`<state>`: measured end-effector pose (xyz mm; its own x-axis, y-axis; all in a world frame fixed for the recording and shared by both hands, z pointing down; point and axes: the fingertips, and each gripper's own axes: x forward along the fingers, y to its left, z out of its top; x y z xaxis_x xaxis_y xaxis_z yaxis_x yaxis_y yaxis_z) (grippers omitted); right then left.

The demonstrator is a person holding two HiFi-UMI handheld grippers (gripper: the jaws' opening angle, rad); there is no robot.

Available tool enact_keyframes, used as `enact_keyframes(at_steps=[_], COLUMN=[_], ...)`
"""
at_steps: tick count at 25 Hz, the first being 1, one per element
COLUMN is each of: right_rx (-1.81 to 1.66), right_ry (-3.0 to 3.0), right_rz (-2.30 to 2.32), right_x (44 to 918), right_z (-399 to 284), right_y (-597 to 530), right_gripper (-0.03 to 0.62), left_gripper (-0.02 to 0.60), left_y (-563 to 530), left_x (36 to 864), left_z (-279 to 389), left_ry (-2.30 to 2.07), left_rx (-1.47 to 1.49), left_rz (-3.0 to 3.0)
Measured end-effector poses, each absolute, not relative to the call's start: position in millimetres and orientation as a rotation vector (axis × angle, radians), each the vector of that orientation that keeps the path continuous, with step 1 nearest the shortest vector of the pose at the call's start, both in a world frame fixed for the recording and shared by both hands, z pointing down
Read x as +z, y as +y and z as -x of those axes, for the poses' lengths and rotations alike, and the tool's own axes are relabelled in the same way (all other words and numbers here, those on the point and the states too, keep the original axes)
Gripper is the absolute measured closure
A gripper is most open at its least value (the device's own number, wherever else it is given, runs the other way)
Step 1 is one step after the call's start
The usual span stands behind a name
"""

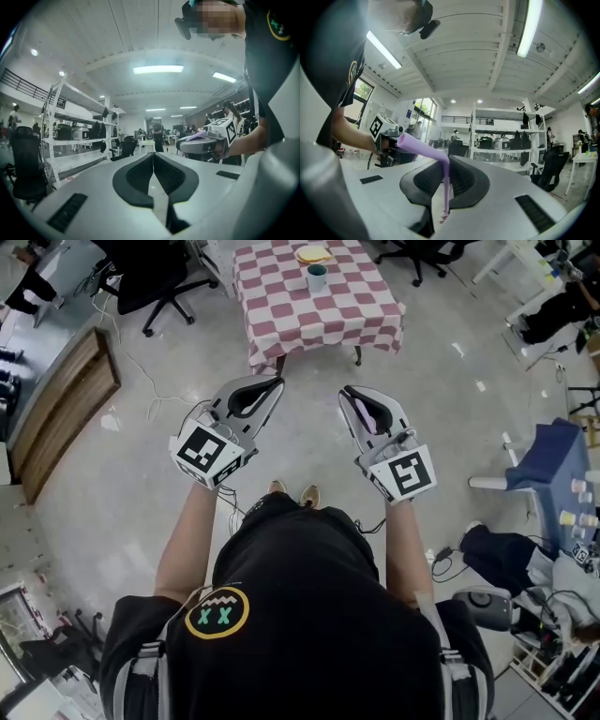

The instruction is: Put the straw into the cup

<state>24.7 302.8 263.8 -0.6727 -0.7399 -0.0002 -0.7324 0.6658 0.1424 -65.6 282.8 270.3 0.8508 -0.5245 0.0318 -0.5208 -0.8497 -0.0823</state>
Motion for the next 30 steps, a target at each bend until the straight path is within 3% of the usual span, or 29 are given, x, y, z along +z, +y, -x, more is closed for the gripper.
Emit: enact_keyframes(at_steps=[15,30], right_rx=[-0.223,-0.226], right_ry=[-2.816,-2.781], right_rz=[-1.213,-1.250], right_x=[279.3,294.2], right_z=[-42.9,-51.1], right_y=[289.2,167.6], right_gripper=[0.545,0.543], left_gripper=[0.561,0.561], left_y=[276.4,149.1], left_x=[280.7,297.6], left_z=[40.7,26.6], left_ry=[0.825,0.794], left_rx=[-0.081,-0.036], left_rz=[2.941,2.963])
